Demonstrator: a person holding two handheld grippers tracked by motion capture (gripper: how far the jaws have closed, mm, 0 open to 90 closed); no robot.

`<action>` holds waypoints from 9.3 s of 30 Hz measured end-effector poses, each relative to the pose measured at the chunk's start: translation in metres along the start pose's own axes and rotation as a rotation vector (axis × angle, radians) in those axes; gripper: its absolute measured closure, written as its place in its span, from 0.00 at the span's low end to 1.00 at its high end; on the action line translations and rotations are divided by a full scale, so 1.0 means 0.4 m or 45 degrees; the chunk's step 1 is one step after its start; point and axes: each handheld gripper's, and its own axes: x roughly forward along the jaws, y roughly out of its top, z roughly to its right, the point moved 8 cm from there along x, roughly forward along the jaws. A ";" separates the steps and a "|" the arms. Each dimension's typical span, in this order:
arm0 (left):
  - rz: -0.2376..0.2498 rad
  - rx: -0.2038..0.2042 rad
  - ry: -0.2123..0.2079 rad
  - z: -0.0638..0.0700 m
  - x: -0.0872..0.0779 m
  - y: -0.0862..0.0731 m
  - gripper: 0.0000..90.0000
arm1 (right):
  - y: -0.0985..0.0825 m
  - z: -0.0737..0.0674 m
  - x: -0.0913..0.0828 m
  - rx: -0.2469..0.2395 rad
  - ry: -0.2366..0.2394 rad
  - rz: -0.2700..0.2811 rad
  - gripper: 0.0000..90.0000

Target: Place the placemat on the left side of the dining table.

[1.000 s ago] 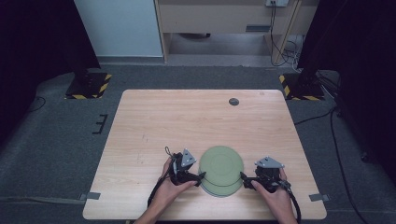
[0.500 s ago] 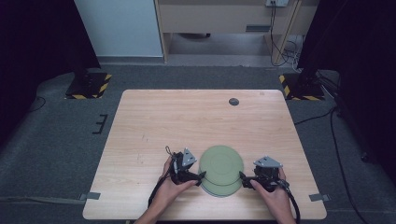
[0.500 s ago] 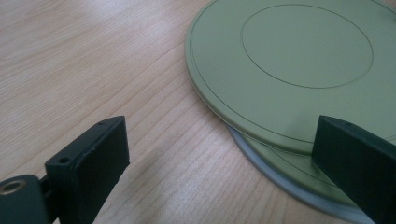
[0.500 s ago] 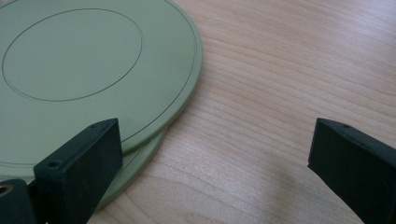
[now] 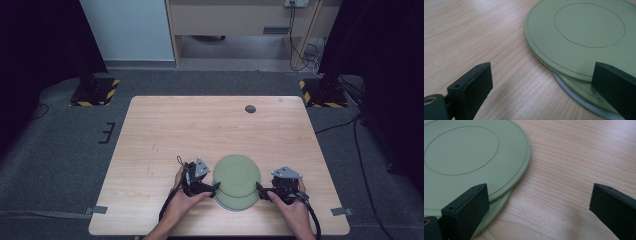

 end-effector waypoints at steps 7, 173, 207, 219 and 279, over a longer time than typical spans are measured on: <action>0.014 0.016 -0.021 0.013 -0.004 0.001 0.06 | -0.002 -0.005 -0.004 -0.014 0.008 0.004 0.07; -0.036 -0.169 -0.233 -0.014 0.082 0.135 0.33 | 0.007 -0.020 0.006 -0.074 0.099 0.004 0.15; 0.047 -0.235 -0.318 -0.008 0.041 0.163 0.86 | 0.008 -0.016 0.009 -0.070 0.081 -0.002 0.10; 0.062 -0.236 -0.292 -0.010 0.042 0.162 0.91 | 0.009 -0.011 0.014 -0.040 0.084 -0.006 0.08; 0.232 -0.264 -0.229 -0.094 -0.097 0.340 0.95 | -0.020 0.128 0.016 0.107 -0.151 -0.071 0.08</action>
